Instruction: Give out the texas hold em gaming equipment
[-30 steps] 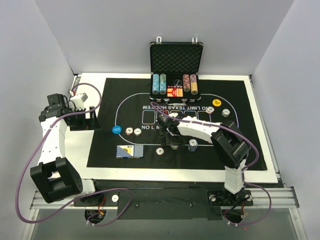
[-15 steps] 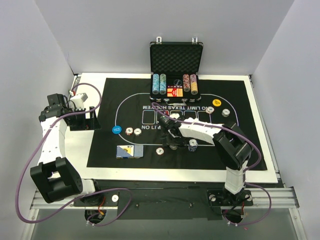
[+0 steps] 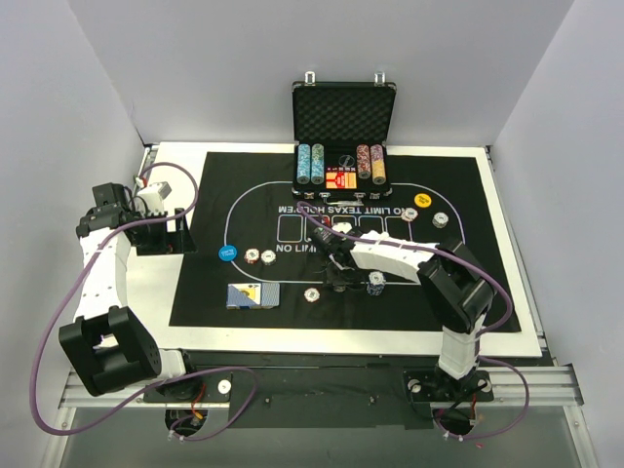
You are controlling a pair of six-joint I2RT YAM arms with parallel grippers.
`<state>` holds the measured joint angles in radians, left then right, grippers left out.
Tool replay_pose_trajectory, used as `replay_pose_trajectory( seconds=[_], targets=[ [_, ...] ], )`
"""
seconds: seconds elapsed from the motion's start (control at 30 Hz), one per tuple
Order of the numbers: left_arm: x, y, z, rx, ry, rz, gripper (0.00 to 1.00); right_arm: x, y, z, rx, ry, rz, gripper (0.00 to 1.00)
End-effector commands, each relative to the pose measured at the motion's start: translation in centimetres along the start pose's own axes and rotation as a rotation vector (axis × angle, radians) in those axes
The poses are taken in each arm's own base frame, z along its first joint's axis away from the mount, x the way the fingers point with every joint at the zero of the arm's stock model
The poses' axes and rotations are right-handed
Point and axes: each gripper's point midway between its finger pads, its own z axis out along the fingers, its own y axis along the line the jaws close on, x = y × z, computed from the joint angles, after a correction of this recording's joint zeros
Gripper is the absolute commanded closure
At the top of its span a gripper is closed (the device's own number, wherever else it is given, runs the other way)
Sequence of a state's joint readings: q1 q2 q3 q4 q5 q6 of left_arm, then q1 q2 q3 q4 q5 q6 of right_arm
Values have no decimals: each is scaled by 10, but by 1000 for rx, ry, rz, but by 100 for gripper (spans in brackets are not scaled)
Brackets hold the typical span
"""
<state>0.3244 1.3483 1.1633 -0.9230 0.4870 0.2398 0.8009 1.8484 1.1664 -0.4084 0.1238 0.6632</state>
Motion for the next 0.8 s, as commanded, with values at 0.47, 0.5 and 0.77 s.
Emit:
replay_pose_trajectory(
  seconds=[0.47,0.5,0.77],
  targets=[
    [-5,-2,-4,8,-38,15,3,-12,-5,-46,-10,-39,-26,66],
    [-5,-2,-4,7,-41,18,3,-15,-4,-50,-19,-48,-26,66],
    [-6,-3,-5,8,-41,20,3,-73,-41,-86,-25,-135,97,67]
  ],
)
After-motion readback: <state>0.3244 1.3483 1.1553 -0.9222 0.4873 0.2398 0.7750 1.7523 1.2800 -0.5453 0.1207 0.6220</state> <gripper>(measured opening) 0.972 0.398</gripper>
